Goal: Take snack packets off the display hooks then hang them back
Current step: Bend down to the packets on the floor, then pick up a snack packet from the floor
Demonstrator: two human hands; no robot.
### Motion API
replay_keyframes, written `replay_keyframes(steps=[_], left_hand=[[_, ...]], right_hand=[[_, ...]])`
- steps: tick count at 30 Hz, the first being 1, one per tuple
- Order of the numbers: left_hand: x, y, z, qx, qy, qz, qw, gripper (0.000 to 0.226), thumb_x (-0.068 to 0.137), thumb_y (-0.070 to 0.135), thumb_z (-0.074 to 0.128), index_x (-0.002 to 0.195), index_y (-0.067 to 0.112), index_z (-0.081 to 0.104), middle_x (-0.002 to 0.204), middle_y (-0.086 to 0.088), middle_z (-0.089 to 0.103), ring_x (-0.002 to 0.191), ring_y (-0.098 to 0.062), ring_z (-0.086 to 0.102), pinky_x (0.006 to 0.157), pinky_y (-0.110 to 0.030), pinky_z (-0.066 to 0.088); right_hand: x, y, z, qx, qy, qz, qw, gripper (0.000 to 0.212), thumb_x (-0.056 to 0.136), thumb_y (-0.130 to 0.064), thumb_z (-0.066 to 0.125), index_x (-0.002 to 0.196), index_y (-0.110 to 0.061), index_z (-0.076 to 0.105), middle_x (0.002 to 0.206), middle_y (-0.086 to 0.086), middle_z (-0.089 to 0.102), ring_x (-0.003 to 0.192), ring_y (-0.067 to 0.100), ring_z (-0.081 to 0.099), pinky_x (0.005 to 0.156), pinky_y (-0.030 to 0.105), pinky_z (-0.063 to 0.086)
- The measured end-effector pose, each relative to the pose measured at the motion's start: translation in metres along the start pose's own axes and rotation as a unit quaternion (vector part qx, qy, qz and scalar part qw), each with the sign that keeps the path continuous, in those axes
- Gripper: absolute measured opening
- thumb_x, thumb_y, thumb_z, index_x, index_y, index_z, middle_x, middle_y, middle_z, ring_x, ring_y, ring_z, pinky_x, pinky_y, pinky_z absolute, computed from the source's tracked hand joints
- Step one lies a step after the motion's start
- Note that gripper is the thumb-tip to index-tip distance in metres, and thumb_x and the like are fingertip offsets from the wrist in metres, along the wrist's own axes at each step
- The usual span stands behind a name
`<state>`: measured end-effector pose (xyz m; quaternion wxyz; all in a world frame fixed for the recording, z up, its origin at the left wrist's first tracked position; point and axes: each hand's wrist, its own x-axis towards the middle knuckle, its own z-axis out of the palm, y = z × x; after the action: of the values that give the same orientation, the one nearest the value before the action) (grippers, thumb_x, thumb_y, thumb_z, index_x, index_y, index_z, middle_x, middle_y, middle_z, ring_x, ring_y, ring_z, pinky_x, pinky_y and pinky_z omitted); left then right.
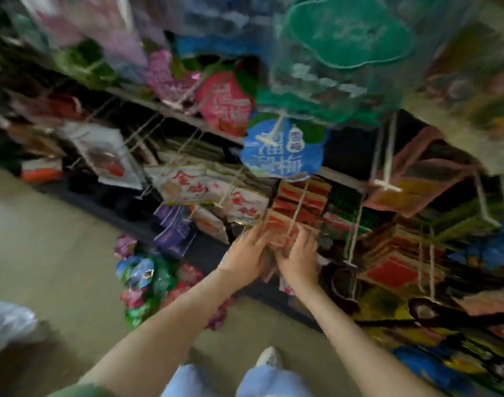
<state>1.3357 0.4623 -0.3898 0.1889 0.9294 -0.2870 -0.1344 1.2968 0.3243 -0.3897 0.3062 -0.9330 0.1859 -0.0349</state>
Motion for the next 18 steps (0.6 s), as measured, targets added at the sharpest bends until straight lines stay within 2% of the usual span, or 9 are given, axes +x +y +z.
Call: replay_keyframes(steps=[2, 6, 8, 14, 16, 18], left_hand=[[-0.034, -0.045, -0.003, -0.016, 0.014, -0.054, 0.998, 0.056, 0.094, 0.024, 0.042, 0.147, 0.013, 0.027, 0.154, -0.014, 0.022, 0.135, -0.034, 0.032, 0.107, -0.043, 0.034], [-0.101, -0.132, -0.012, -0.029, 0.019, -0.136, 0.99, 0.059, 0.095, 0.023, 0.042, 0.149, 0.015, 0.02, 0.156, -0.011, 0.016, 0.138, -0.028, 0.027, 0.11, -0.037, 0.03], [-0.133, -0.175, -0.019, -0.038, 0.021, -0.153, 0.987, 0.059, 0.094, 0.022, 0.042, 0.149, 0.015, 0.02, 0.156, -0.011, 0.016, 0.139, -0.027, 0.027, 0.111, -0.036, 0.028], [-0.212, -0.302, -0.04, -0.054, 0.015, -0.212, 0.976, 0.059, 0.092, 0.016, 0.047, 0.147, 0.013, 0.027, 0.154, -0.014, 0.023, 0.137, -0.03, 0.032, 0.11, -0.038, 0.031], [-0.228, -0.346, -0.033, -0.048, 0.022, -0.229, 0.972, 0.06, 0.086, 0.015, 0.058, 0.142, 0.012, 0.037, 0.146, -0.019, 0.036, 0.128, -0.034, 0.045, 0.101, -0.042, 0.043], [-0.243, -0.386, -0.02, -0.062, 0.016, -0.25, 0.966, 0.07, 0.069, 0.013, 0.076, 0.132, 0.013, 0.046, 0.13, -0.021, 0.054, 0.105, -0.037, 0.062, 0.079, -0.042, 0.055]], right_hand=[[-0.009, -0.031, 0.033, -0.032, -0.039, -0.041, 0.998, 0.067, 0.082, -0.029, 0.067, 0.136, -0.008, 0.035, 0.132, 0.015, 0.044, 0.123, 0.033, 0.041, 0.1, 0.039, 0.035], [-0.028, -0.091, 0.097, -0.106, -0.072, -0.106, 0.986, 0.065, 0.076, -0.026, 0.072, 0.13, -0.004, 0.042, 0.126, 0.017, 0.049, 0.116, 0.035, 0.048, 0.095, 0.042, 0.041], [-0.039, -0.123, 0.127, -0.105, -0.09, -0.1, 0.985, 0.065, 0.076, -0.024, 0.072, 0.13, -0.003, 0.044, 0.127, 0.017, 0.049, 0.117, 0.034, 0.047, 0.098, 0.041, 0.039], [-0.069, -0.2, 0.233, -0.1, -0.22, -0.109, 0.964, 0.064, 0.078, -0.019, 0.068, 0.133, -0.001, 0.04, 0.129, 0.016, 0.044, 0.119, 0.035, 0.042, 0.102, 0.039, 0.034], [-0.074, -0.214, 0.273, -0.113, -0.248, -0.107, 0.956, 0.063, 0.074, -0.014, 0.071, 0.129, 0.002, 0.045, 0.125, 0.02, 0.048, 0.114, 0.039, 0.046, 0.099, 0.043, 0.037], [-0.076, -0.221, 0.31, -0.125, -0.27, -0.097, 0.95, 0.062, 0.072, -0.012, 0.071, 0.128, 0.003, 0.046, 0.124, 0.02, 0.05, 0.113, 0.04, 0.048, 0.099, 0.043, 0.038]])
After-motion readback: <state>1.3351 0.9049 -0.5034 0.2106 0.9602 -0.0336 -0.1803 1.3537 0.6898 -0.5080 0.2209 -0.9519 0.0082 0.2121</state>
